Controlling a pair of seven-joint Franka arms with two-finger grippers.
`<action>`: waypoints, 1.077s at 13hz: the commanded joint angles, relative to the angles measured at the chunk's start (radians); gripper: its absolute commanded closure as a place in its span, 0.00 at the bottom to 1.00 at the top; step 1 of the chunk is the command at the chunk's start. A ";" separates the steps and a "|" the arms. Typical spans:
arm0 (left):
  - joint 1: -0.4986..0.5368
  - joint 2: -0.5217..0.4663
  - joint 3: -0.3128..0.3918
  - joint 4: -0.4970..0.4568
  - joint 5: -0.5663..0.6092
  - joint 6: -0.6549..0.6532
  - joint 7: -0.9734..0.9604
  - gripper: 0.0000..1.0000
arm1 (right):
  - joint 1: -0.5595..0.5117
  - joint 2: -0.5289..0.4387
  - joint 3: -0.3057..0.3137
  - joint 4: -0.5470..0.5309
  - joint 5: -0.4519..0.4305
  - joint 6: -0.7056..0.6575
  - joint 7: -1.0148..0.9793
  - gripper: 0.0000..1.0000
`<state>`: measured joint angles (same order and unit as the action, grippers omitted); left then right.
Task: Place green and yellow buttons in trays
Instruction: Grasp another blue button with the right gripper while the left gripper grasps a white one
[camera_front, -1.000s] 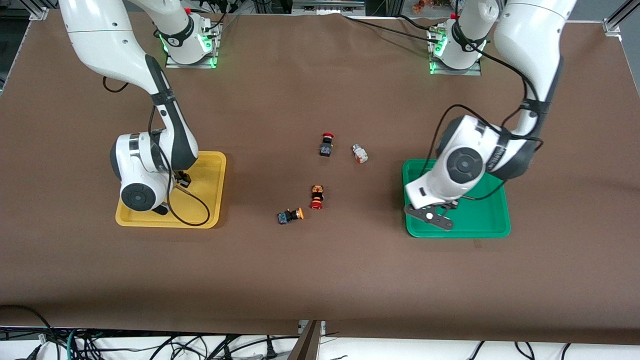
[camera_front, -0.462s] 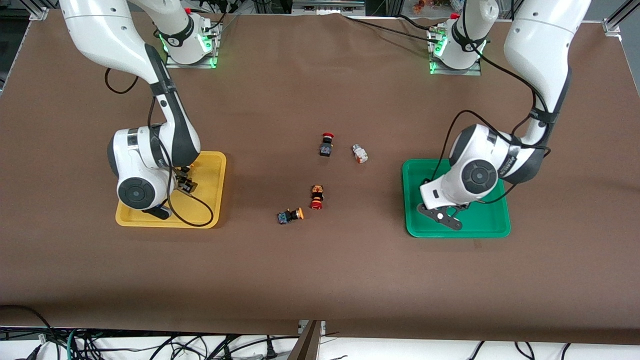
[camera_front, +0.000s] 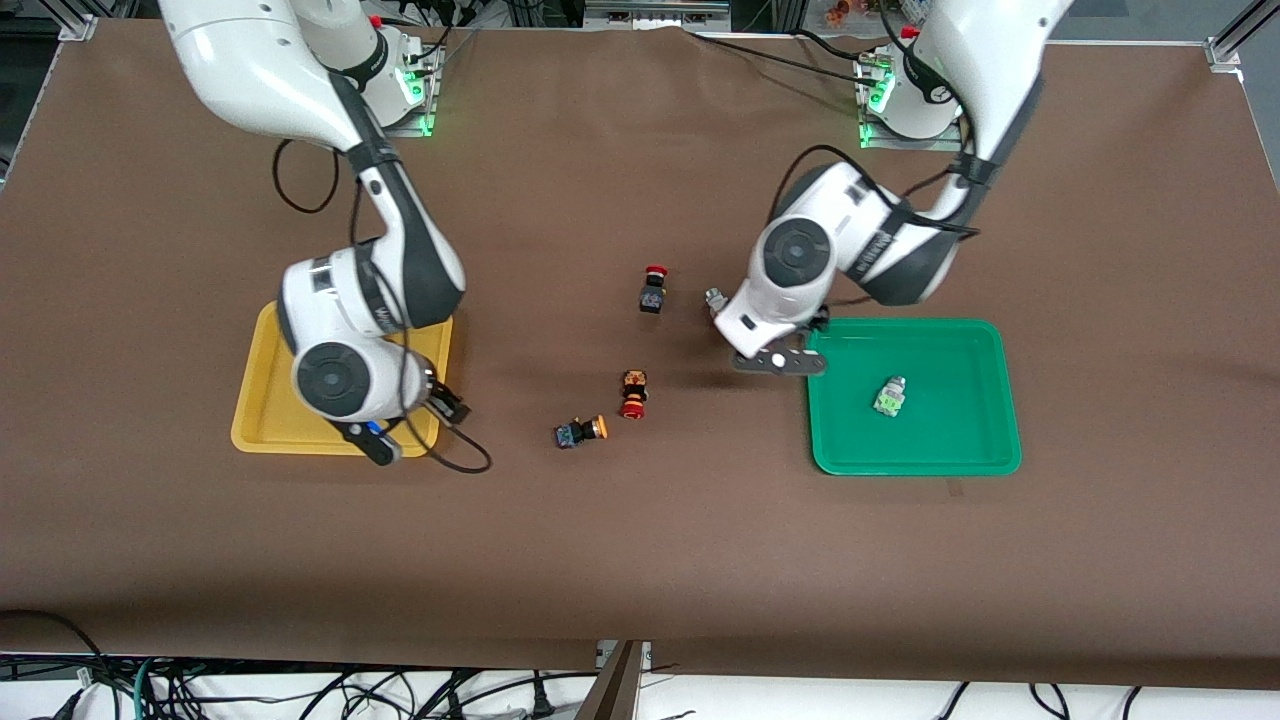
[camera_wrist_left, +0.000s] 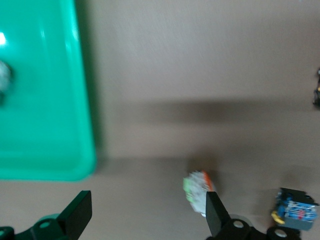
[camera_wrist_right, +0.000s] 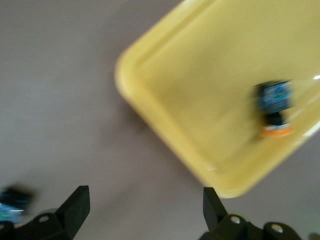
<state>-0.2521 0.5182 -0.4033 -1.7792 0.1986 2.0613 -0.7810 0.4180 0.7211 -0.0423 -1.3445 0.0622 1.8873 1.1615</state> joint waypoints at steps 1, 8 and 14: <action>-0.025 0.000 0.000 -0.156 0.024 0.236 -0.227 0.00 | 0.053 0.084 -0.002 0.048 0.069 0.198 0.269 0.00; -0.059 0.066 0.001 -0.243 0.033 0.447 -0.276 0.34 | 0.108 0.190 -0.004 0.054 0.091 0.513 0.607 0.00; -0.027 -0.006 0.006 -0.227 0.035 0.355 -0.261 0.97 | 0.166 0.256 -0.013 0.054 0.080 0.627 0.638 0.00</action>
<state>-0.2977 0.5744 -0.4010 -2.0083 0.1989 2.4910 -1.0308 0.5698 0.9510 -0.0412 -1.3195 0.1354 2.4990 1.7821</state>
